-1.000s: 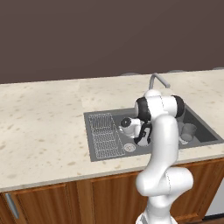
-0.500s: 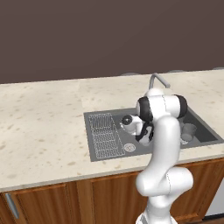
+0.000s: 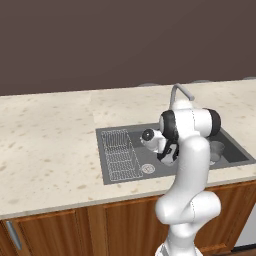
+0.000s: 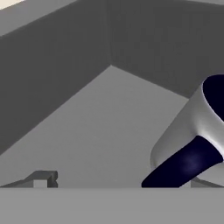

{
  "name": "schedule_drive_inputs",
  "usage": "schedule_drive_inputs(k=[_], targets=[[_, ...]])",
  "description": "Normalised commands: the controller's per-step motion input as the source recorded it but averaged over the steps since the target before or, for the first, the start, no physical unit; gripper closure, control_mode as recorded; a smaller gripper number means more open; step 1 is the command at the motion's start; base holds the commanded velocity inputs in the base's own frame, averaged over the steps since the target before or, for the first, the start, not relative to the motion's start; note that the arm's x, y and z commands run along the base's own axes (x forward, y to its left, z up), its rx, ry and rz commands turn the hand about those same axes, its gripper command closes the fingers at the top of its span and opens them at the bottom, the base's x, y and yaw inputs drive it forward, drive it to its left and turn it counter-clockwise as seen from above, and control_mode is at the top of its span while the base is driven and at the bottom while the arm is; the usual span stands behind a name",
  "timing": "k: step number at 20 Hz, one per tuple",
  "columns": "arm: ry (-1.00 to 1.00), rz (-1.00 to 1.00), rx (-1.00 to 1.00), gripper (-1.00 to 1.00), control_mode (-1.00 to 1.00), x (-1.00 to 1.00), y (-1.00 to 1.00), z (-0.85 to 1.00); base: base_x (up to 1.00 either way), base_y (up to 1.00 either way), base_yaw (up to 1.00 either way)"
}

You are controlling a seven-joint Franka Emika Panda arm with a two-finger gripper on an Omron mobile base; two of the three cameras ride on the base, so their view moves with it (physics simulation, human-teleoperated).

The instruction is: Move any existing items from the left basin to the right basin for drying. Then move the mug from the counter to the left basin of the sink for washing.

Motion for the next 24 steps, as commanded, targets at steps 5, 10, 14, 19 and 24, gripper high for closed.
schedule_drive_inputs(k=[5, 10, 14, 19, 24], targets=[[0.00, -0.02, 0.00, -1.00, -1.00, 0.00, 0.13, -0.11, 0.00, 0.00, 0.00], [0.00, 0.00, 0.00, -1.00, -1.00, 0.00, 0.22, -0.25, 0.00, 0.00, 0.00], [0.00, 0.00, 0.00, -1.00, -1.00, 0.00, 0.20, -0.26, 0.00, 0.00, 0.00], [0.00, 0.00, 0.00, -1.00, -1.00, 0.00, 0.17, -0.32, 0.00, 0.00, 0.00], [0.00, 0.00, 0.00, -1.00, -1.00, 0.00, 0.13, -0.38, 0.00, 0.00, 0.00]])
